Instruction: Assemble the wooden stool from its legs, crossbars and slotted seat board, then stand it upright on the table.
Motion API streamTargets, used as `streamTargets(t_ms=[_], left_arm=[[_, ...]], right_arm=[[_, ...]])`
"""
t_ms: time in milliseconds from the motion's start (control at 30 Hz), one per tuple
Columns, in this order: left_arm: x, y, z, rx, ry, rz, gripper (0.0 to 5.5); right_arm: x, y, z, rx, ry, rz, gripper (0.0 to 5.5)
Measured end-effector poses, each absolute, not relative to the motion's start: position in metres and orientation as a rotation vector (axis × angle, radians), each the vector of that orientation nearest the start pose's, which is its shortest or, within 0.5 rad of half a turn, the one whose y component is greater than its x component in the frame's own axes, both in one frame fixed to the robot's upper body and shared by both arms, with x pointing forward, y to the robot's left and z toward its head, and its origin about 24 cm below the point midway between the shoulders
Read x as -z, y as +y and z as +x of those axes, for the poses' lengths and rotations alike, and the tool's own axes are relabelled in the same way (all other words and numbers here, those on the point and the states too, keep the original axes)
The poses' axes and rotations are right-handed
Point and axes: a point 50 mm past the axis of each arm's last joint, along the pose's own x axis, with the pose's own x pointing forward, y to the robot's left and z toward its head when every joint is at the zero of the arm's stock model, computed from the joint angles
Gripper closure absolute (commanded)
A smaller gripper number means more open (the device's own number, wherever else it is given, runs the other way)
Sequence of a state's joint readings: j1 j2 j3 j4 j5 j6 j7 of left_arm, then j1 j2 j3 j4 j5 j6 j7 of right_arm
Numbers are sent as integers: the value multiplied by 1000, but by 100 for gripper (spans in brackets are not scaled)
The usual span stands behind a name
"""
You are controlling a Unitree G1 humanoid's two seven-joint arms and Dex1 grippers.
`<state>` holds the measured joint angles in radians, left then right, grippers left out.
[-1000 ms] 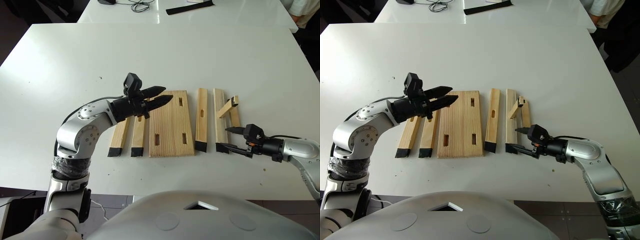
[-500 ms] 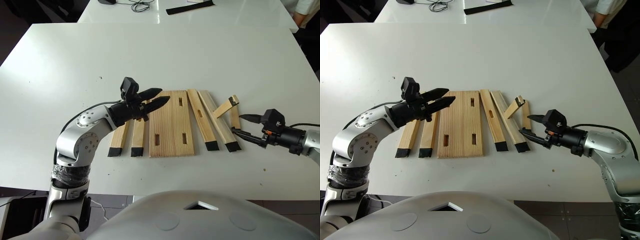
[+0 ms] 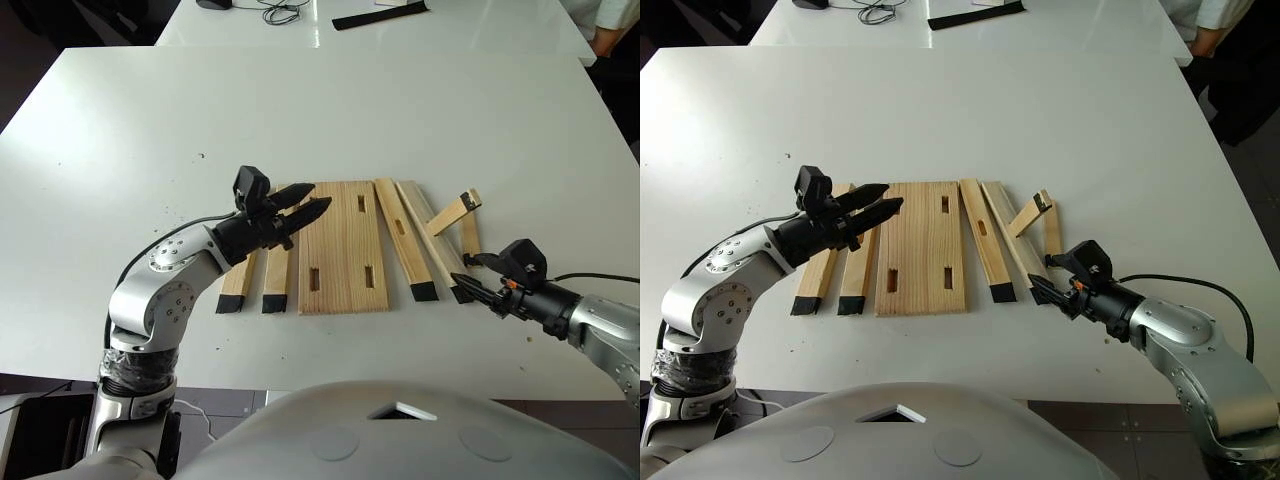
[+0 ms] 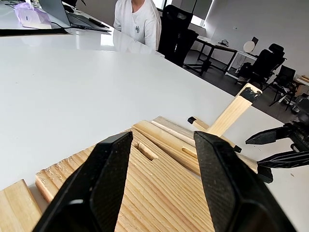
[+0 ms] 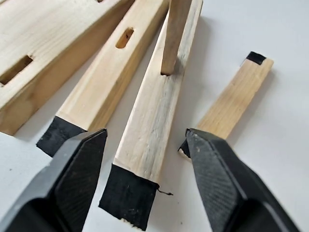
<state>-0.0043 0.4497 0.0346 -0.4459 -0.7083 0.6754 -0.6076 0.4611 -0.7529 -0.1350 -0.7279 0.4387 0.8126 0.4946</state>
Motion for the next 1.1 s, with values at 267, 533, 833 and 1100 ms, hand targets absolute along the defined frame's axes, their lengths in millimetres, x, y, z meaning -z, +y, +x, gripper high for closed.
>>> streamTargets(t_ms=[267,533,833,1100], left_arm=[[-109,157,228,901,212,-232,314],[-108,156,232,919,220,-228,314],[-107,155,234,915,227,-215,314],[-110,155,237,915,220,-206,314]], right_arm=[[-61,-211,142,-550,682,-218,250],[-46,-210,146,-501,679,-177,250],[-42,-208,151,-487,641,-174,337],[-41,-208,154,-483,624,-177,340]])
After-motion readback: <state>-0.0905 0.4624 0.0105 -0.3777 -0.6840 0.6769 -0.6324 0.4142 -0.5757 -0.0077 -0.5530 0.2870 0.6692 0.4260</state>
